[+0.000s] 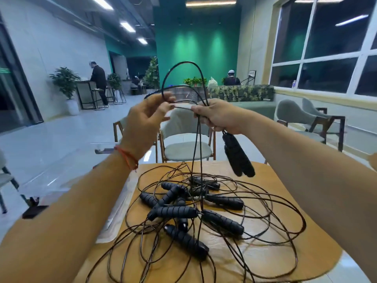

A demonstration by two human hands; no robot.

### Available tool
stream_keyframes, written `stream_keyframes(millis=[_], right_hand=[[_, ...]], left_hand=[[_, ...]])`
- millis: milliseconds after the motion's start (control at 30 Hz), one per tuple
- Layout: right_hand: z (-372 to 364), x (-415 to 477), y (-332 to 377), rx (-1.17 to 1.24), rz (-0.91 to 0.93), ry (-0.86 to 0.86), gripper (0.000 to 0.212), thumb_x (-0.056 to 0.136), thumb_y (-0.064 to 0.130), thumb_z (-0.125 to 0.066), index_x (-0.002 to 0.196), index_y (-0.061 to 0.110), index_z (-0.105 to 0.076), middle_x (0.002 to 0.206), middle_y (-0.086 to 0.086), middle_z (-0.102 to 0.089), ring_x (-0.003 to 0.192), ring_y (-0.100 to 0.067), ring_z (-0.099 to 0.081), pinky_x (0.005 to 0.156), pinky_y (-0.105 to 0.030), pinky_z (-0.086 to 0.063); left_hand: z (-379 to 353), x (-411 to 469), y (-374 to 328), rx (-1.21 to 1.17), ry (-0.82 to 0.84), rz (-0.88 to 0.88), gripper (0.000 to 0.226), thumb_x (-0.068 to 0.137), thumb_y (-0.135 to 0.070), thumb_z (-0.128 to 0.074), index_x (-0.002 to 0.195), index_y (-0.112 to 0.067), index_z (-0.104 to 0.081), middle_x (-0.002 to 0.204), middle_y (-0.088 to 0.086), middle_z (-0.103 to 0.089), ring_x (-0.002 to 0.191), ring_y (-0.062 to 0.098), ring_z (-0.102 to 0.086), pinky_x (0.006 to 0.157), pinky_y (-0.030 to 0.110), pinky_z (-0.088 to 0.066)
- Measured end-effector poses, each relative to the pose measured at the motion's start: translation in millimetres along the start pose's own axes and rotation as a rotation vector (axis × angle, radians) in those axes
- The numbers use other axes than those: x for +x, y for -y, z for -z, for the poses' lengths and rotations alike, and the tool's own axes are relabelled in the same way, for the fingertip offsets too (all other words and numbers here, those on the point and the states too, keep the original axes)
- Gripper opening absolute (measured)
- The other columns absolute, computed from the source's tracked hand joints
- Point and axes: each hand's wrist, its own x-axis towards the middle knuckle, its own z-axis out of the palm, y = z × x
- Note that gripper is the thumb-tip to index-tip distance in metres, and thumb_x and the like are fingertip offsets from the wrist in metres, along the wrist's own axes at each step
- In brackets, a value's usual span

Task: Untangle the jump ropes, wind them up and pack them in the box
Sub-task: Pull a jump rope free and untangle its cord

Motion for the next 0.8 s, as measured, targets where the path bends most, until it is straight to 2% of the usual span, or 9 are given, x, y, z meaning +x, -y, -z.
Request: stream_keyframes(millis=[67, 100, 200, 267, 333, 433, 600, 700, 800], right_hand=[[1.6, 3.6, 6.8, 0.089, 0.018, -0.057, 0.032, 0.109, 0.044, -0.056, 0.095, 0.017, -0.065, 0.061, 0.006, -0.050, 0.050, -0.011, -0.035, 0.038, -0.024, -0.024], [1.2, 4.7, 11.4, 0.127, 0.024, -0.079, 0.031, 0.110, 0.043, -0.056, 0.093, 0.017, -0.063, 0.060, 0.007, -0.049, 0.050, -0.011, -0.034, 0.037, -0.024, -0.022], [-1.1, 10.3, 29.9, 0.218, 0.065, -0.123, 0.030, 0.111, 0.040, -0.054, 0.091, 0.019, -0.059, 0.060, 0.006, -0.047, 0.048, -0.011, -0.032, 0.036, -0.024, -0.020], [-0.1, 13.3, 43.4, 0.308, 0.091, -0.181, 0.029, 0.111, 0.037, -0.054, 0.088, 0.020, -0.059, 0.058, 0.007, -0.045, 0.045, -0.009, -0.031, 0.036, -0.023, -0.020], [5.6, 13.9, 54.3, 0.370, 0.126, -0.263, 0.028, 0.110, 0.034, -0.055, 0.086, 0.019, -0.058, 0.057, 0.007, -0.044, 0.044, -0.009, -0.031, 0.037, -0.023, -0.020], [17.6, 12.6, 58.9, 0.407, 0.171, -0.346, 0.028, 0.110, 0.032, -0.055, 0.088, 0.016, -0.059, 0.060, 0.004, -0.046, 0.045, -0.011, -0.033, 0.039, -0.028, -0.022], [33.6, 15.6, 52.0, 0.391, 0.108, -0.487, 0.021, 0.108, 0.034, -0.059, 0.101, 0.015, -0.063, 0.078, -0.002, -0.060, 0.047, -0.009, -0.037, 0.040, -0.027, -0.029], [32.1, 12.3, 34.0, 0.026, -0.052, -0.281, 0.019, 0.105, 0.037, -0.066, 0.115, 0.020, -0.069, 0.101, -0.004, -0.068, 0.052, -0.006, -0.038, 0.045, -0.022, -0.034], [15.9, 8.3, 7.7, -0.096, -0.163, 0.030, 0.034, 0.100, 0.033, -0.072, 0.126, 0.012, -0.069, 0.099, -0.002, -0.065, 0.055, -0.005, -0.040, 0.045, -0.021, -0.031]], left_hand=[[-9.3, -12.3, 19.9, -0.020, -0.144, 0.069, 0.023, 0.110, -0.020, -0.053, 0.120, -0.004, -0.066, 0.110, 0.013, -0.074, 0.097, 0.025, -0.076, 0.079, 0.051, -0.065], [-17.2, -16.9, 24.2, -0.007, -0.084, 0.136, 0.025, 0.110, -0.027, -0.054, 0.119, -0.006, -0.064, 0.110, 0.013, -0.072, 0.098, 0.027, -0.074, 0.081, 0.053, -0.064], [-47.8, -26.8, 35.1, 0.241, 0.469, 0.347, 0.060, 0.100, -0.068, -0.051, 0.140, -0.023, -0.054, 0.129, -0.004, -0.065, 0.117, 0.019, -0.065, 0.099, 0.043, -0.056], [-66.2, -32.9, 42.4, 0.358, 0.642, 0.403, 0.065, 0.095, -0.080, -0.042, 0.134, -0.030, -0.057, 0.126, -0.005, -0.069, 0.115, 0.019, -0.066, 0.103, 0.048, -0.052], [-74.5, -32.9, 49.0, 0.374, 0.636, 0.423, 0.051, 0.103, -0.068, -0.041, 0.123, -0.027, -0.064, 0.115, 0.000, -0.072, 0.109, 0.021, -0.067, 0.101, 0.052, -0.052], [-69.1, -19.8, 50.2, 0.354, 0.605, 0.428, 0.031, 0.110, -0.046, -0.048, 0.110, -0.024, -0.070, 0.103, -0.003, -0.075, 0.099, 0.015, -0.070, 0.091, 0.041, -0.056], [-53.0, 16.0, 42.3, 0.490, 0.449, 0.302, 0.035, 0.113, -0.037, -0.044, 0.100, -0.018, -0.070, 0.092, -0.001, -0.076, 0.088, 0.016, -0.071, 0.084, 0.037, -0.057], [-45.4, 43.0, 26.8, 0.347, 0.252, 0.263, 0.037, 0.114, -0.031, -0.044, 0.102, -0.010, -0.071, 0.090, 0.004, -0.077, 0.075, 0.007, -0.070, 0.078, 0.029, -0.060], [-40.6, 72.5, 13.3, 0.266, 0.114, 0.228, 0.035, 0.113, -0.030, -0.045, 0.101, -0.008, -0.070, 0.086, 0.006, -0.077, 0.063, 0.003, -0.069, 0.058, 0.019, -0.056]])
